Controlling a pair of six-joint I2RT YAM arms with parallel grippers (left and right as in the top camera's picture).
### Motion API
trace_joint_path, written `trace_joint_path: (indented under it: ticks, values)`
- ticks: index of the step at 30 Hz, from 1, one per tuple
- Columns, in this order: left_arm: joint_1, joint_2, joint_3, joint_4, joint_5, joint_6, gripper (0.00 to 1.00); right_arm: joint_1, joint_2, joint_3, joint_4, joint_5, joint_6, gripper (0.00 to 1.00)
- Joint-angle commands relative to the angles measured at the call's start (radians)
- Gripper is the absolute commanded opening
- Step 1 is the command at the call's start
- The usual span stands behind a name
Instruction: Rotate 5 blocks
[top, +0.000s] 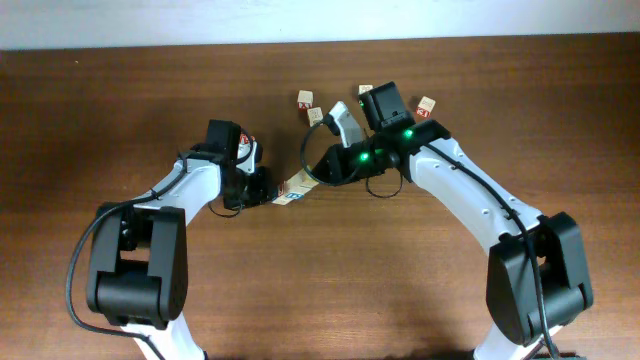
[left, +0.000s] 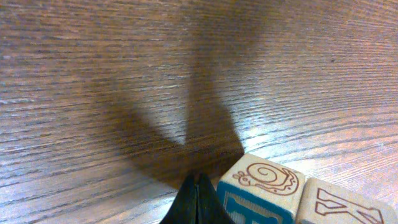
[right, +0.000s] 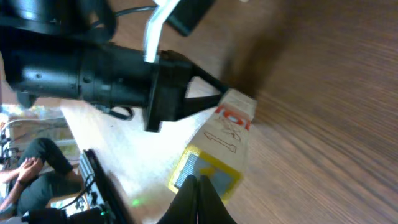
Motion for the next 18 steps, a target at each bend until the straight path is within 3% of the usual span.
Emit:
trace_joint_path:
  ticks: [1, 18]
  values:
    - [-0.037, -0.008, 0.019, 0.010, 0.179, 0.003, 0.00, 0.050, 0.035, -0.017, -0.003, 0.011, 0.012, 0.04]
    - [-0.037, -0.008, 0.019, 0.002, 0.179, 0.010, 0.00, 0.069, 0.037, -0.017, 0.061, 0.120, 0.069, 0.04]
